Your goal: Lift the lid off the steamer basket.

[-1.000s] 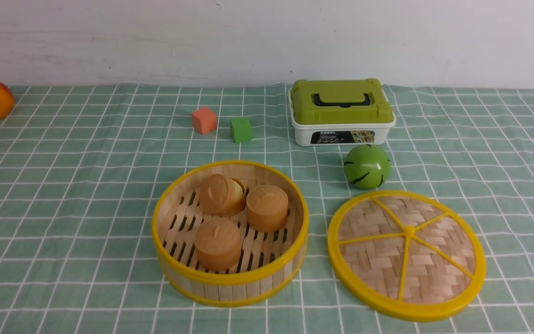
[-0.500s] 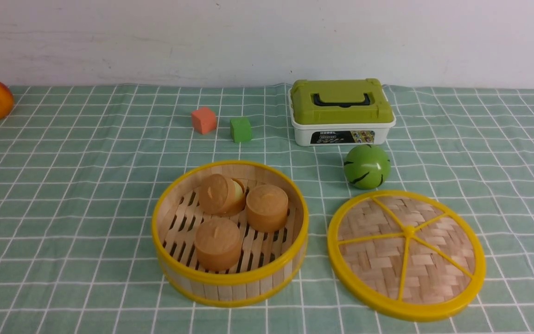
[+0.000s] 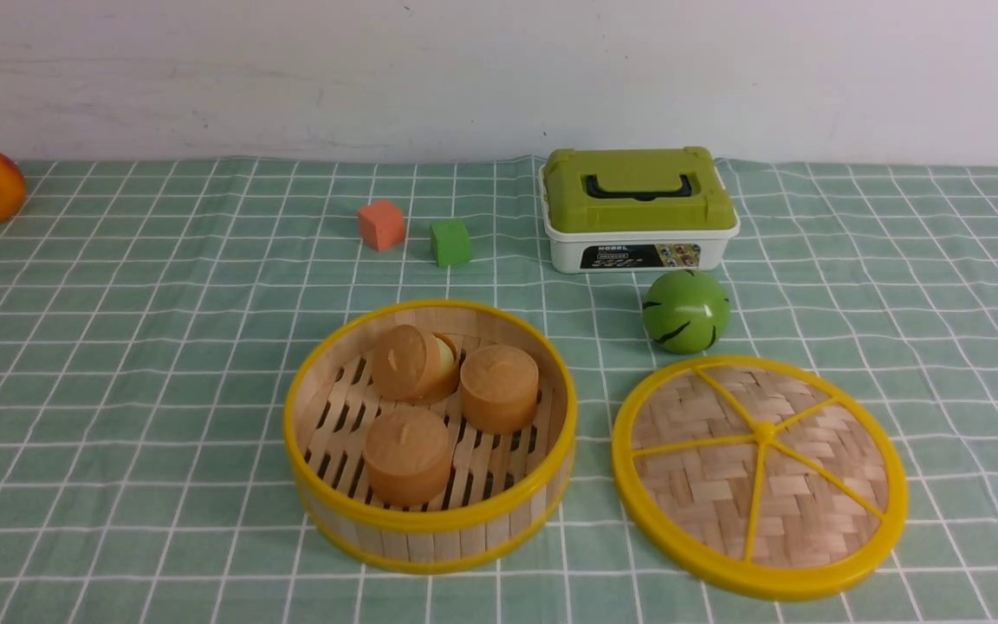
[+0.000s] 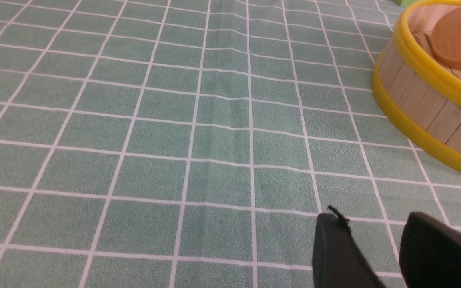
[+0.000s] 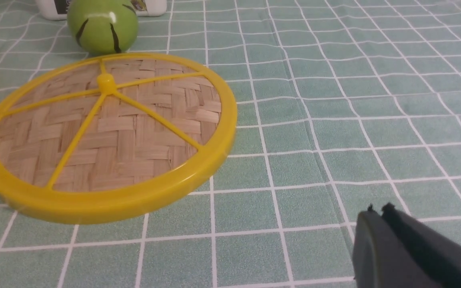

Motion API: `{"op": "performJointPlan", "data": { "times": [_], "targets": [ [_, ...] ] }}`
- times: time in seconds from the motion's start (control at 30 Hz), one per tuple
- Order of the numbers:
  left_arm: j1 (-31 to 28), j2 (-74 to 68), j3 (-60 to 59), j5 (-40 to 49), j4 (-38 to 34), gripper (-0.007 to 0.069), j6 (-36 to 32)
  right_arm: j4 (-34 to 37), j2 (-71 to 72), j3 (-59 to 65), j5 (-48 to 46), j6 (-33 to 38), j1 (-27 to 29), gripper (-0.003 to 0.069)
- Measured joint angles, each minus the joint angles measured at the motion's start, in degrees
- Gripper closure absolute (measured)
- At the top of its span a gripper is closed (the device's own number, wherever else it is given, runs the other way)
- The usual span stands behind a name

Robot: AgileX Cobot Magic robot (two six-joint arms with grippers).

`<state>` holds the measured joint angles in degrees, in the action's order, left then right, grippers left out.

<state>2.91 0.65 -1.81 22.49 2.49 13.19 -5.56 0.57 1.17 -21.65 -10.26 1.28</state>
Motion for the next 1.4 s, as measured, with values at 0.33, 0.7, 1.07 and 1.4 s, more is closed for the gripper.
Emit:
{"op": "performJointPlan", "data": {
  "times": [0.33, 0.7, 1.07, 1.4],
  "targets": [
    [0.00, 0.00, 0.00, 0.00, 0.00, 0.0386, 0.00, 0.00, 0.00, 0.00, 0.00, 0.00, 0.00, 0.0660],
    [0.00, 0.00, 0.00, 0.00, 0.00, 0.0386, 0.00, 0.00, 0.00, -0.01, -0.07, 0.00, 0.00, 0.0648],
    [0.00, 0.00, 0.00, 0.00, 0.00, 0.0386, 0.00, 0.00, 0.00, -0.06, -0.07, 0.00, 0.00, 0.0635],
    [0.00, 0.00, 0.00, 0.00, 0.00, 0.0386, 0.00, 0.00, 0.00, -0.06, -0.07, 0.00, 0.00, 0.0629]
  ]
}}
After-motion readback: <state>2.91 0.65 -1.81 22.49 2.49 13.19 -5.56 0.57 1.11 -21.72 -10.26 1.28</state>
